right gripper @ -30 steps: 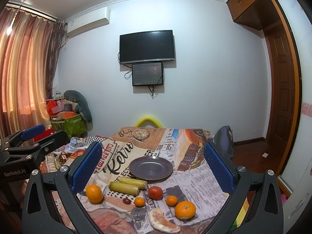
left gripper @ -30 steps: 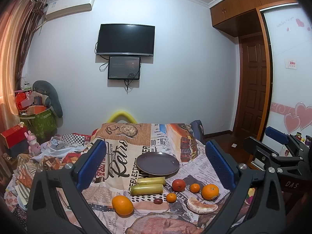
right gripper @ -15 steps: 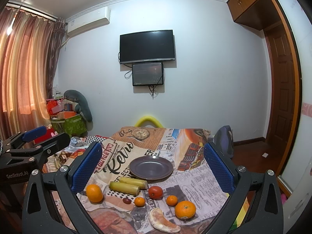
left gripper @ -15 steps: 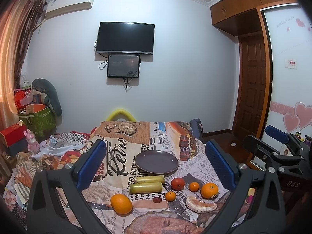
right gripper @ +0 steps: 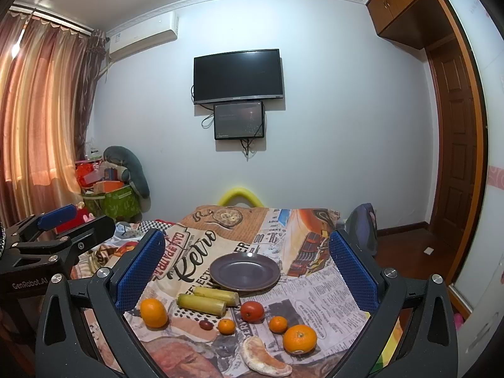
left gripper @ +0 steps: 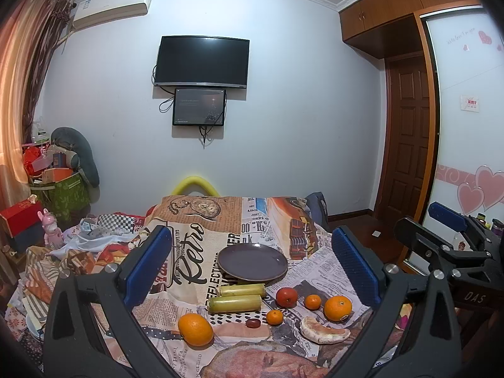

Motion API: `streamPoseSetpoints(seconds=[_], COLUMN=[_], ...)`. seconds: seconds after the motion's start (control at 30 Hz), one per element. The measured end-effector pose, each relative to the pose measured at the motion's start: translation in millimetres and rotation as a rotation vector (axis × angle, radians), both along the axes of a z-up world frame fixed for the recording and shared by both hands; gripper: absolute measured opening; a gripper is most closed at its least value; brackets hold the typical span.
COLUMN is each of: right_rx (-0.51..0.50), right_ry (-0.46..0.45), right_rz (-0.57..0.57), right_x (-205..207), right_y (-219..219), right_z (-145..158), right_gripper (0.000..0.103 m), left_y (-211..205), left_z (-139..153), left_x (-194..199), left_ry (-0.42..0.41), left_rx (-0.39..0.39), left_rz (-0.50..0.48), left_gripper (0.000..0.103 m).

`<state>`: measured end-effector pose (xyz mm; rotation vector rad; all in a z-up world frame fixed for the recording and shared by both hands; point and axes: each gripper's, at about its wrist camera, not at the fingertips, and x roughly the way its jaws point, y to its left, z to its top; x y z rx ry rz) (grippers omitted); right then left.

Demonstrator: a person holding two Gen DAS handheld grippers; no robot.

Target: Organize fruits

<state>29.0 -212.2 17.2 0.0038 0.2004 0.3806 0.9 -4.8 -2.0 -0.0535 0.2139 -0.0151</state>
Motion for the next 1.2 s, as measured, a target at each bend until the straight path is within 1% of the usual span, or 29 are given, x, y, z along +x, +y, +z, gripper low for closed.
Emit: streamPoseSetpoints(seconds=[0.73, 1.2], right_rx=[-0.001, -0.034], right_ry=[-0.001, 0.003], right_rz=[0.002, -0.011], right_x=[0.4, 4.7], right_y=[1.7, 7.7], right_z=[1.8, -7.5], right_gripper=[0.103, 0.103], left_y=[-1.0, 1.5], left_z=[0.1, -5.2], left_x=[1.0, 5.1], left_ry=[0.0, 0.006], left_rx=[-0.002, -0.008], left_rz=[-0.003, -0.008], left_gripper=[0.103, 0.103])
